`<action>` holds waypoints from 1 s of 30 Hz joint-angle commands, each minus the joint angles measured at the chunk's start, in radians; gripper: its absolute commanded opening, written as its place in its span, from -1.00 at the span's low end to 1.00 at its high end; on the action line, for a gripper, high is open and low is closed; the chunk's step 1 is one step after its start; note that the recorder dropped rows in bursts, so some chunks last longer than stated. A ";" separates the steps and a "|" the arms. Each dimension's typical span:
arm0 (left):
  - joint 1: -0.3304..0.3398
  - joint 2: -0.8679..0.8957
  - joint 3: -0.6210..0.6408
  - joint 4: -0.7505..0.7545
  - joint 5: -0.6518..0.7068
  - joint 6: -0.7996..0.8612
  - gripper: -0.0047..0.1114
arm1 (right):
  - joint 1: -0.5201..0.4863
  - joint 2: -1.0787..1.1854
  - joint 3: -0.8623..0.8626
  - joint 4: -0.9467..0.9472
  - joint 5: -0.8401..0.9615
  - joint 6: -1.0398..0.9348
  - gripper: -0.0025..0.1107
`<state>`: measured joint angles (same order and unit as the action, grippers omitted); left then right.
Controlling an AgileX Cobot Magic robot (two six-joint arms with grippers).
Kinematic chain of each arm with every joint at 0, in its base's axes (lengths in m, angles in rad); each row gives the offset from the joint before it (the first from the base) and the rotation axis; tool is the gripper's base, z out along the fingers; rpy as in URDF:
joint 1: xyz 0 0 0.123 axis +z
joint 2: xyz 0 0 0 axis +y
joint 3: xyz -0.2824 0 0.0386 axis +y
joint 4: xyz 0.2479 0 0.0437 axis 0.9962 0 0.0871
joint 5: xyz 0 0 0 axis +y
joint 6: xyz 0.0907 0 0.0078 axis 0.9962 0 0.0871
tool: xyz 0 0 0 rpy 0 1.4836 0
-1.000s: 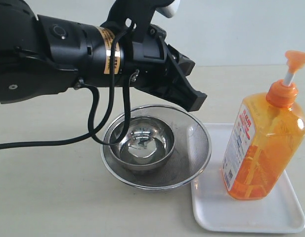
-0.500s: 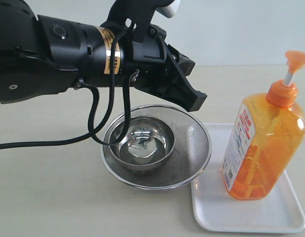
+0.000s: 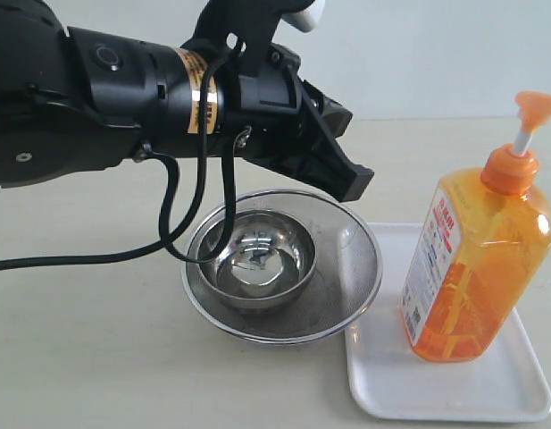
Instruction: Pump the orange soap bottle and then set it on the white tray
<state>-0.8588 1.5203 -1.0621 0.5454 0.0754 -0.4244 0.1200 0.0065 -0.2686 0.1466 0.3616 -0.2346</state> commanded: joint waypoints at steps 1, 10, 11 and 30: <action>0.001 -0.007 0.005 0.000 -0.007 0.005 -0.84 | -0.048 -0.006 0.086 0.005 -0.095 -0.010 -0.96; 0.001 -0.007 0.005 0.000 -0.007 0.005 -0.84 | -0.053 -0.006 0.246 0.005 -0.148 0.050 -0.96; 0.001 -0.007 0.005 0.000 -0.007 0.005 -0.84 | -0.053 -0.006 0.255 0.005 -0.148 0.059 -0.96; 0.001 -0.007 0.005 0.000 -0.007 0.005 -0.84 | -0.053 -0.006 0.269 -0.032 -0.056 0.155 -0.96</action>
<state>-0.8588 1.5203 -1.0621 0.5454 0.0754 -0.4244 0.0714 0.0065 -0.0044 0.1317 0.2863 -0.0844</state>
